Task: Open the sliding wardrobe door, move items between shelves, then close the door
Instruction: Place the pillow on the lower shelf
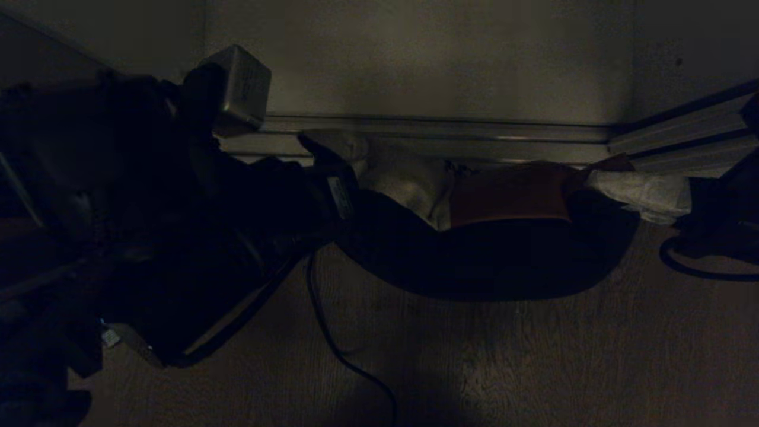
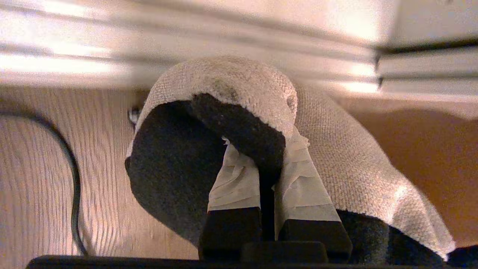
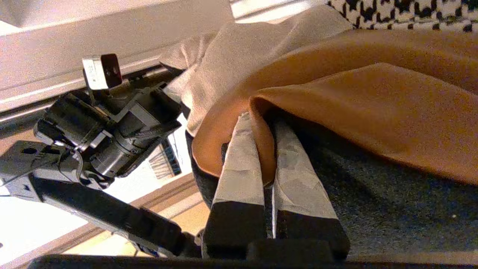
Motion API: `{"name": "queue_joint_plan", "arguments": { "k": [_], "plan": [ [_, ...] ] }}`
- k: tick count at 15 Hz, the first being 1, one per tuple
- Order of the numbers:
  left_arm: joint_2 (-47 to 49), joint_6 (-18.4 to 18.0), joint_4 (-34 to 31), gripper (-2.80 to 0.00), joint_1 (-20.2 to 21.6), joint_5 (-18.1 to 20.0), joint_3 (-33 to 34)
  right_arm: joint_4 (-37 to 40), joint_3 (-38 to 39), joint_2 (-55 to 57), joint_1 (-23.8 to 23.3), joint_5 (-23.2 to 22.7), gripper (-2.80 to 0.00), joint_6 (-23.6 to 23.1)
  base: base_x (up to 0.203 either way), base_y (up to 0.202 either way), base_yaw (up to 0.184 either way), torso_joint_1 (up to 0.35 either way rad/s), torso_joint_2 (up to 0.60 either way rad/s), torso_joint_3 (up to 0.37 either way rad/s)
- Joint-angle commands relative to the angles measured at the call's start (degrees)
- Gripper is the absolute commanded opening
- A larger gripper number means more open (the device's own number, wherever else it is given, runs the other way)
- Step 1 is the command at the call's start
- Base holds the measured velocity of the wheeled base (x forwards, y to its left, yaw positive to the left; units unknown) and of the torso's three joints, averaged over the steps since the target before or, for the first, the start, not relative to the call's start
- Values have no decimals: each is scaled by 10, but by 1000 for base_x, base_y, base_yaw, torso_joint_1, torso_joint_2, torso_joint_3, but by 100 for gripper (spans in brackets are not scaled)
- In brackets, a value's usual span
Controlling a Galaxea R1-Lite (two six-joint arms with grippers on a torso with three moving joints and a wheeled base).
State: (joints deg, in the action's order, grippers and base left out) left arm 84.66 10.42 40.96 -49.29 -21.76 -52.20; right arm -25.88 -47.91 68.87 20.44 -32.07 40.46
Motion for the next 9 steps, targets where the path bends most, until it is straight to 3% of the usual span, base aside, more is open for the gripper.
{"name": "queue_joint_plan", "arguments": {
  "k": [1,9],
  "plan": [
    [-11,-6,3,-280,-1,-3,-18,-2,-7,-10,0,-3,-280,2,0,0,0,0,0,0],
    [-36,-23,3,-280,-4,-10,-54,-2,-51,-20,0,-4,-280,1,0,0,0,0,0,0]
  ]
}}
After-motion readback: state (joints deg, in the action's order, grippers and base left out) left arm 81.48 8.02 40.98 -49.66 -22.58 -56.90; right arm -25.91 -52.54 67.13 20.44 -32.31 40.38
